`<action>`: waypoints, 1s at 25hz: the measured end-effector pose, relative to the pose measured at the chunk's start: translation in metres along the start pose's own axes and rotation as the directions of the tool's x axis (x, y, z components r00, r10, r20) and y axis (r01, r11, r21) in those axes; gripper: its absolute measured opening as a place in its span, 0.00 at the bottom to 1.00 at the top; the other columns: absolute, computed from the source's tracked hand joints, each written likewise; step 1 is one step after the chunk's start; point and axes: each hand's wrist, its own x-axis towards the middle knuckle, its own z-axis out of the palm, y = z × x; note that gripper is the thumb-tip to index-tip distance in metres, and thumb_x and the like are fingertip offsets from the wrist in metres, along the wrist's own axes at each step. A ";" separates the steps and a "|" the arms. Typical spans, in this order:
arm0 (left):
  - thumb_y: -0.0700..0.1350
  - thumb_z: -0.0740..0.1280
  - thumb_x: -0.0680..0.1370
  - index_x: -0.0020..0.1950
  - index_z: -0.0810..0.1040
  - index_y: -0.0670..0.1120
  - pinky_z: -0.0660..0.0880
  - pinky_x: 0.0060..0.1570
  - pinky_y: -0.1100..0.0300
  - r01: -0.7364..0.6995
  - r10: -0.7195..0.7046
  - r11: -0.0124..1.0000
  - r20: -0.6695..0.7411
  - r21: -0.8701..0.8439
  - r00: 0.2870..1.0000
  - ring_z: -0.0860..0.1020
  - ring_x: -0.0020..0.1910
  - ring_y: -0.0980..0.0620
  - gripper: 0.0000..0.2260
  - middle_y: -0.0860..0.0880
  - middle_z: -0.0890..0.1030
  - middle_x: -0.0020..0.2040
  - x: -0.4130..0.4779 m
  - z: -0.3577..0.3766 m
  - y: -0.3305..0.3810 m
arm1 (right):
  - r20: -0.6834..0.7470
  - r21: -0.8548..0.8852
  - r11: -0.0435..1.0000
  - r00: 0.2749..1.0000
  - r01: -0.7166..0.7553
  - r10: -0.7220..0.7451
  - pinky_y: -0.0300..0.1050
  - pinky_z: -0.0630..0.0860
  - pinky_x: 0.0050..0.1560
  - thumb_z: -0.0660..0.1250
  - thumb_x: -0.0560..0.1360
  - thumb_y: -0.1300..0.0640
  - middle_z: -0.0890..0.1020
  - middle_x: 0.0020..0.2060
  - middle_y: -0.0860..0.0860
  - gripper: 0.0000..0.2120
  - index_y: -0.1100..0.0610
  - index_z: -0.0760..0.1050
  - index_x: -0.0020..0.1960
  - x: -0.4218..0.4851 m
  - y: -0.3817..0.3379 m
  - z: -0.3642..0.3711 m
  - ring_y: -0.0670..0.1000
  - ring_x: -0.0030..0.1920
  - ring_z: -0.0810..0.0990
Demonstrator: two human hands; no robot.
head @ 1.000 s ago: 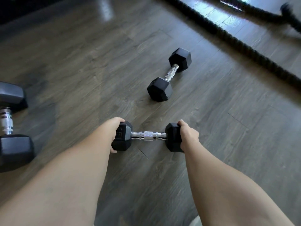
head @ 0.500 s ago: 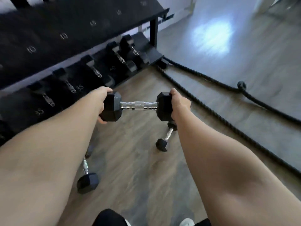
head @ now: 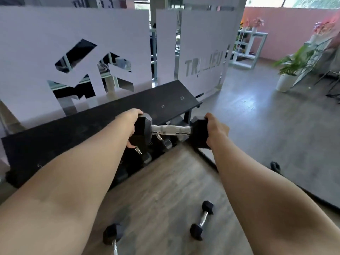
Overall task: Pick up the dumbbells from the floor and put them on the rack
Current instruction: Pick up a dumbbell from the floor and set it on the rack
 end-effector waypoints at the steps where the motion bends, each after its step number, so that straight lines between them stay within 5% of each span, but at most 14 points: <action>1: 0.56 0.73 0.69 0.58 0.76 0.46 0.71 0.32 0.35 -0.011 0.011 1.000 -0.013 -0.011 1.000 0.78 0.51 0.33 0.22 0.41 0.80 0.55 0.003 -0.003 0.009 | 0.002 0.013 1.000 1.000 0.007 -0.007 0.42 0.74 0.28 0.75 0.62 0.47 0.81 0.39 0.55 0.16 0.56 0.74 0.39 0.004 -0.005 0.008 0.57 0.38 0.82; 6: 0.55 0.74 0.69 0.60 0.76 0.46 0.71 0.28 0.35 0.000 -0.002 0.999 -0.039 -0.054 0.999 0.77 0.49 0.33 0.23 0.40 0.80 0.53 0.038 -0.001 0.046 | 0.028 0.007 0.999 0.999 -0.034 0.033 0.53 0.84 0.43 0.76 0.61 0.48 0.83 0.40 0.56 0.18 0.58 0.77 0.43 0.050 -0.016 0.059 0.58 0.40 0.83; 15: 0.55 0.70 0.74 0.68 0.71 0.45 0.72 0.50 0.31 0.072 -0.080 0.996 -0.169 -0.054 0.982 0.73 0.61 0.34 0.26 0.41 0.74 0.63 0.127 0.014 0.114 | 0.116 -0.069 0.993 0.988 -0.097 0.105 0.54 0.84 0.47 0.75 0.58 0.46 0.83 0.45 0.55 0.22 0.57 0.75 0.46 0.153 -0.033 0.166 0.55 0.43 0.83; 19: 0.55 0.70 0.74 0.66 0.71 0.46 0.71 0.48 0.31 0.085 -0.100 0.993 -0.191 -0.085 0.977 0.73 0.59 0.34 0.24 0.41 0.74 0.61 0.186 0.001 0.149 | 0.149 -0.103 0.988 0.980 -0.115 0.130 0.54 0.83 0.51 0.75 0.60 0.46 0.82 0.49 0.55 0.25 0.58 0.76 0.52 0.187 -0.034 0.225 0.56 0.46 0.82; 25: 0.55 0.72 0.72 0.63 0.73 0.47 0.72 0.45 0.33 0.101 -0.111 0.993 -0.169 -0.064 0.979 0.75 0.56 0.34 0.24 0.40 0.77 0.59 0.306 -0.021 0.204 | 0.082 -0.063 0.985 0.982 -0.163 0.168 0.54 0.81 0.55 0.74 0.62 0.46 0.80 0.51 0.55 0.21 0.56 0.69 0.44 0.245 -0.006 0.325 0.57 0.48 0.81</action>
